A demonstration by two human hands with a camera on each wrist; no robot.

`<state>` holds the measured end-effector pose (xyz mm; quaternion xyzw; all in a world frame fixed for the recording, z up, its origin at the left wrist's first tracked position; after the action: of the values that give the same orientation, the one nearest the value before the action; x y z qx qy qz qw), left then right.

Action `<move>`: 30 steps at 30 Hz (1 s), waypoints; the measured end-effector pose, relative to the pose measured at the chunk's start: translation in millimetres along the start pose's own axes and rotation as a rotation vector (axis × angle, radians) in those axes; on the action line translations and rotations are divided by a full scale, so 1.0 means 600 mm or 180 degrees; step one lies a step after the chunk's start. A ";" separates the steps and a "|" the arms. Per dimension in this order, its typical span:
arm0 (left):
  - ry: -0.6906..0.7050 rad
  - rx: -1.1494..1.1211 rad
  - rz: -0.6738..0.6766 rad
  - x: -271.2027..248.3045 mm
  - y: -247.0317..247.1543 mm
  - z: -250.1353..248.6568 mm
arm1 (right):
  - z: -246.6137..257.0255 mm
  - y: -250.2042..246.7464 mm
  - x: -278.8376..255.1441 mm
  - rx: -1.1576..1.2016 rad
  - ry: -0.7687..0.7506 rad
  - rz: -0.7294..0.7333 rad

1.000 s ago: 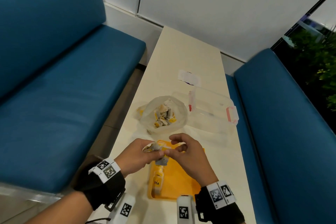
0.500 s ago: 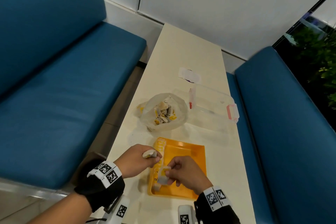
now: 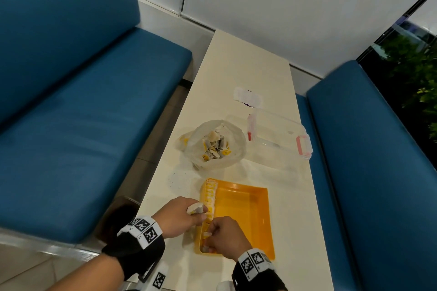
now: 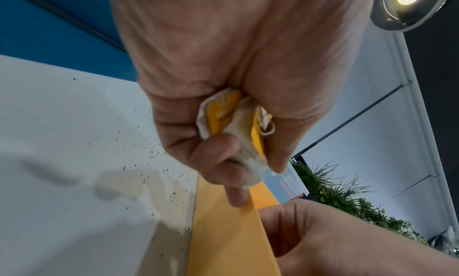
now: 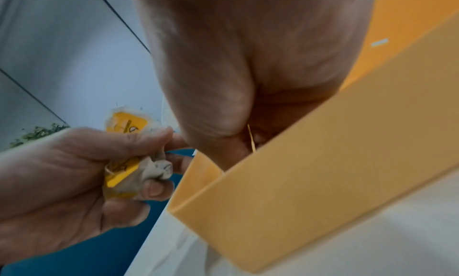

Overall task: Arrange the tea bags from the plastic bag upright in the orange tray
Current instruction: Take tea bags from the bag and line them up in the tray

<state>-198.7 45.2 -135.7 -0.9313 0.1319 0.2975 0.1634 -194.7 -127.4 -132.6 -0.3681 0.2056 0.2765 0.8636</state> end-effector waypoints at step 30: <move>0.0289 0.0597 0.0223 -0.002 0.003 -0.064 | 0.147 -0.082 -0.049 -0.1942 -0.2452 -0.0191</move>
<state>-180.7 29.3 -105.7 -0.9193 0.1989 0.2469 0.2332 -172.8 -99.2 -33.7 -0.4810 -0.2298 0.4152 0.7372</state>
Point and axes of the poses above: each hand's wrist, its own x-axis towards the middle knuckle, its own y-axis out of the palm, z = x × y, the point moved 3 cm from there along x, towards the middle knuckle, and after that the axes turned 13 degrees about -y, right-handed, at the moved point
